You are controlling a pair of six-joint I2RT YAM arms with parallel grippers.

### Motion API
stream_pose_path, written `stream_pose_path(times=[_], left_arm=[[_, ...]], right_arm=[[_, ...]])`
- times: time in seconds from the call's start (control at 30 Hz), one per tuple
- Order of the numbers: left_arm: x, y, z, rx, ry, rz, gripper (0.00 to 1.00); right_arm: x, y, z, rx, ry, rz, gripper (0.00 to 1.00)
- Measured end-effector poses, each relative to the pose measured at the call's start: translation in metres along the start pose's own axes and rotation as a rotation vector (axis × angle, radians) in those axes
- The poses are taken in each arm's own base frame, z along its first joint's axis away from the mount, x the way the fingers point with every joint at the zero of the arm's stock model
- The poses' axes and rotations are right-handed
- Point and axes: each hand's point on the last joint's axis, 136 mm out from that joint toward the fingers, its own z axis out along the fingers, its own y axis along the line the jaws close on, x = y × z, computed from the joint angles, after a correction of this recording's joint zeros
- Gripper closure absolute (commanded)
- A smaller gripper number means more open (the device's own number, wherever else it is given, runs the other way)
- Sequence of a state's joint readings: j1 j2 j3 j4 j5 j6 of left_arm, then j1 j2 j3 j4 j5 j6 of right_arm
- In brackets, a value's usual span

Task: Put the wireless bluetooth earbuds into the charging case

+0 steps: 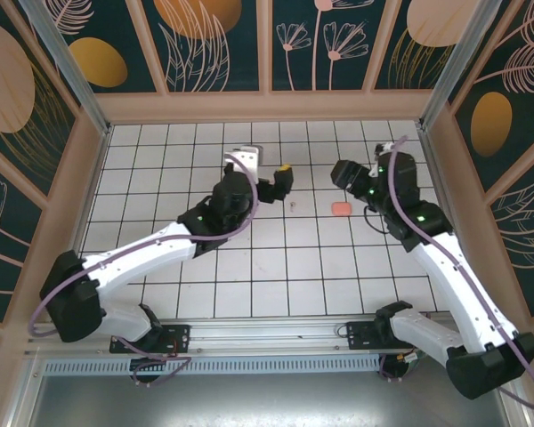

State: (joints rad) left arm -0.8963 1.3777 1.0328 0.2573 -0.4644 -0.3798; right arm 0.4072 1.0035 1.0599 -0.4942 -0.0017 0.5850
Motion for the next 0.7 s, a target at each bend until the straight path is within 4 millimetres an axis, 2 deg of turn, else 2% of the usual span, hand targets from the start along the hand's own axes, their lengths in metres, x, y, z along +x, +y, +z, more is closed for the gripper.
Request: stream_pose_path(times=[0.13, 0.23, 0.33, 0.43, 0.7], left_arm=[[-0.017, 0.036, -0.014, -0.092, -0.071, -0.005, 0.01], [-0.014, 0.067, -0.019, -0.168, -0.081, -0.004, 0.01], [-0.009, 0.094, -0.024, -0.235, -0.083, 0.0, 0.01], [-0.008, 0.113, -0.03, -0.285, -0.093, -0.004, 0.01], [-0.025, 0.16, -0.039, -0.382, -0.133, -0.052, 0.01]], right_arm=[[0.034, 0.016, 0.021, -0.018, 0.098, -0.027, 0.24], [0.054, 0.031, 0.034, -0.034, 0.144, -0.045, 0.24], [0.071, 0.037, 0.047, -0.027, 0.182, -0.044, 0.24], [0.084, 0.039, 0.06, -0.007, 0.208, -0.034, 0.24], [0.143, 0.051, 0.103, 0.063, 0.348, -0.079, 0.24]])
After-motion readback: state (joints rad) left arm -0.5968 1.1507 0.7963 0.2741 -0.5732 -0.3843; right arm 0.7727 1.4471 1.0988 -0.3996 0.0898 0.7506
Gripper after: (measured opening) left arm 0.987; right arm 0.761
